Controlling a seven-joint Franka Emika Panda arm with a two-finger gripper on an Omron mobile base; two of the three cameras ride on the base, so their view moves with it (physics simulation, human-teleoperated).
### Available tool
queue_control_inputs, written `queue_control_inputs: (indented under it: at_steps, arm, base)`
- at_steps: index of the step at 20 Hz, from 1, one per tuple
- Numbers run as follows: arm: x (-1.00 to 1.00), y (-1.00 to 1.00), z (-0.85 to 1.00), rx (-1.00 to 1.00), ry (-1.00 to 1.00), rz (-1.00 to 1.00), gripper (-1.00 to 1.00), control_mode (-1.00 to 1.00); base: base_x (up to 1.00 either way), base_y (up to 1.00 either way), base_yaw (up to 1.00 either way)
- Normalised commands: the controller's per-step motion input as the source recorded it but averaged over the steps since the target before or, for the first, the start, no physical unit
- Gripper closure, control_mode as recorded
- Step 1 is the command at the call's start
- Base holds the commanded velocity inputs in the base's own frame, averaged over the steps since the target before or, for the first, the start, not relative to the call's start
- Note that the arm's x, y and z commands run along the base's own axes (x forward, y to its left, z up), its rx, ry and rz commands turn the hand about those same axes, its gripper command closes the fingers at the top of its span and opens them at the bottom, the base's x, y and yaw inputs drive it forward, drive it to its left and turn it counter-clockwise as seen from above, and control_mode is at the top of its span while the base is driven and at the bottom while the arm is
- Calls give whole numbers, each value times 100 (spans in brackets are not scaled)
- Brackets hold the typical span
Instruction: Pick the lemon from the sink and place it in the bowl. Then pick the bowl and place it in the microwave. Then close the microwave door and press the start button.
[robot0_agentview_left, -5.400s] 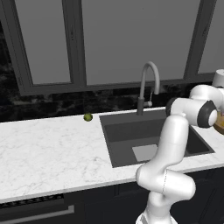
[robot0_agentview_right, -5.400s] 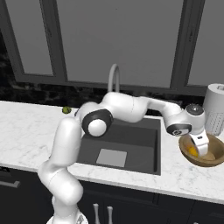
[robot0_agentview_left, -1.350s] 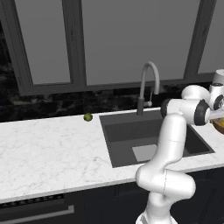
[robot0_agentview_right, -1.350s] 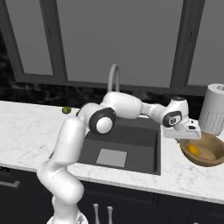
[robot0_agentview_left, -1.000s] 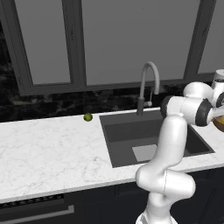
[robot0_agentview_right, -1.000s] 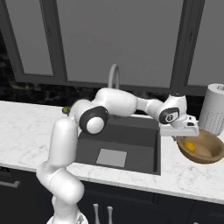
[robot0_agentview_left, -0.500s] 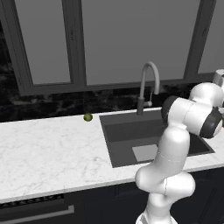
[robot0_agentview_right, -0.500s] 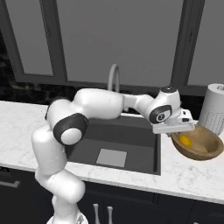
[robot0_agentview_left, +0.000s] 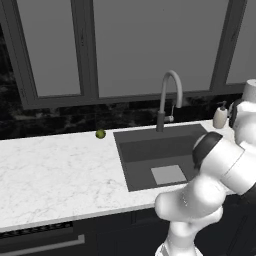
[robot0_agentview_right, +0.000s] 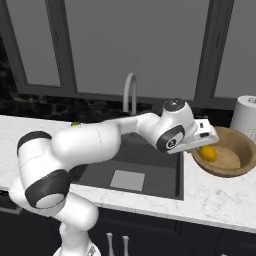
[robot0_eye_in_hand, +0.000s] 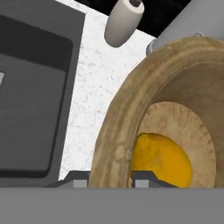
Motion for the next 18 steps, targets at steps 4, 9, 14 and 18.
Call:
queue_control_inputs:
  at_steps: [4, 9, 14, 18]
  arm:
    - [-31, 24, 67, -9, -9, 9, 100, -100]
    - [-26, 39, 57, -2, -1, 11, 100, -100]
    - [-21, 49, 54, 0, 4, 12, 100, -100]
    - [-19, 55, 40, 0, 8, 6, 100, -100]
  base:
    - [0, 0, 0]
    - [0, 0, 0]
    - [0, 0, 0]
    - [0, 0, 0]
